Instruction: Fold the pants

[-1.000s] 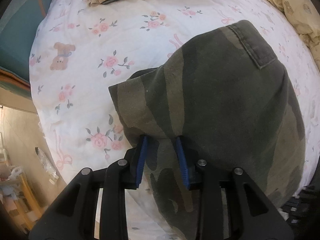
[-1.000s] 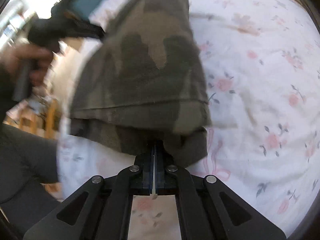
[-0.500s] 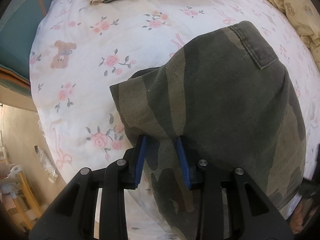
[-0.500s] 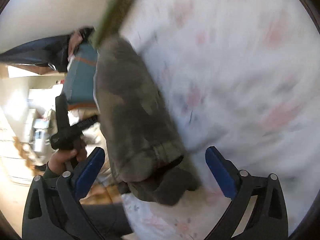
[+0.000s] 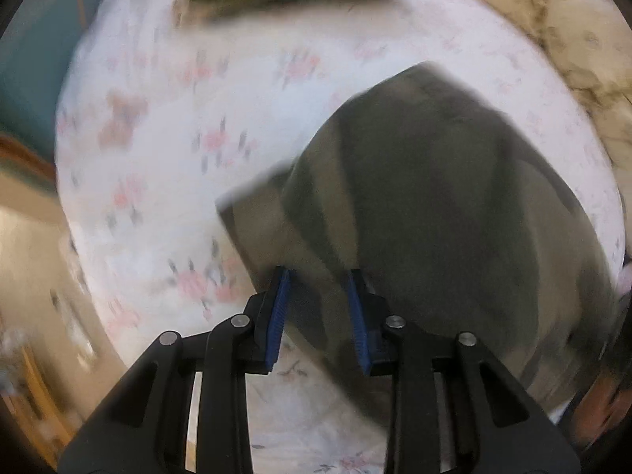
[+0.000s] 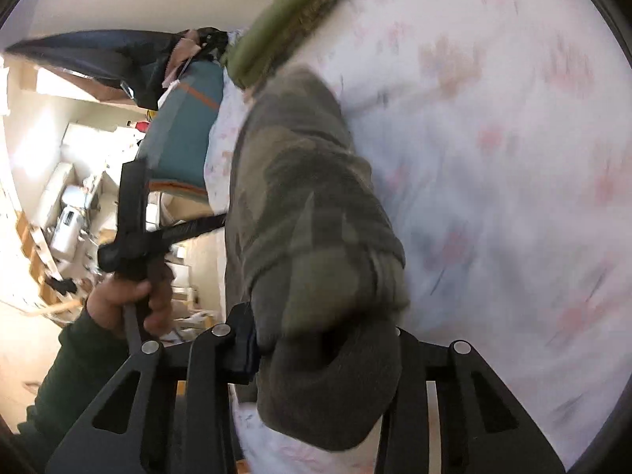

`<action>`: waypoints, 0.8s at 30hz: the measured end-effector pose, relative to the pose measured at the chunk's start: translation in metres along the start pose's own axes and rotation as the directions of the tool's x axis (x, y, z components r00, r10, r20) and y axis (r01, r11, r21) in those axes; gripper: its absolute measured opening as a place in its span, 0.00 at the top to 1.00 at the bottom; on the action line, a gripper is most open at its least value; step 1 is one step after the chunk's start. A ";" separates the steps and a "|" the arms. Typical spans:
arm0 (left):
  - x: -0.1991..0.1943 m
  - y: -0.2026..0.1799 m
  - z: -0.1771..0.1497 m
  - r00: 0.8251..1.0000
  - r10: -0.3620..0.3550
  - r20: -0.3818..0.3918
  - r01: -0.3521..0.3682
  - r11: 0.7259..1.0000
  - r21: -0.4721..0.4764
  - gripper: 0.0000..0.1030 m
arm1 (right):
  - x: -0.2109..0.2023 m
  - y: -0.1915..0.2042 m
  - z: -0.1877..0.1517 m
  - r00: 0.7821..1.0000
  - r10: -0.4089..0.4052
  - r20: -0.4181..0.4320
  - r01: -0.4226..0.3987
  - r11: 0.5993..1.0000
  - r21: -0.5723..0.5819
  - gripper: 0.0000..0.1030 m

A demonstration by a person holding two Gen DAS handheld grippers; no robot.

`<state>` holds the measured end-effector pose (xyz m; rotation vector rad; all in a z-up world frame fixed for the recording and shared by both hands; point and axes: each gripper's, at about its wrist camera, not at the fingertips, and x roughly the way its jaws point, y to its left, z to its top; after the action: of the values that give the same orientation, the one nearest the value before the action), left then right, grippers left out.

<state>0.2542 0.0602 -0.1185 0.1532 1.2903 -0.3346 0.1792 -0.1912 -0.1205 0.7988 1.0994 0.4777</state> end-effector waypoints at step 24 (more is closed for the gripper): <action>0.056 -0.024 0.030 0.940 -0.339 -0.033 0.338 0.941 -0.007 0.20 | -0.083 -0.144 0.094 0.996 -0.011 0.086 -0.023 0.924 0.382 0.00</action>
<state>0.2868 0.0199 -0.1617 -0.0677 1.3509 -0.6278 0.2263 -0.3720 -0.1604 1.1558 1.1246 0.2299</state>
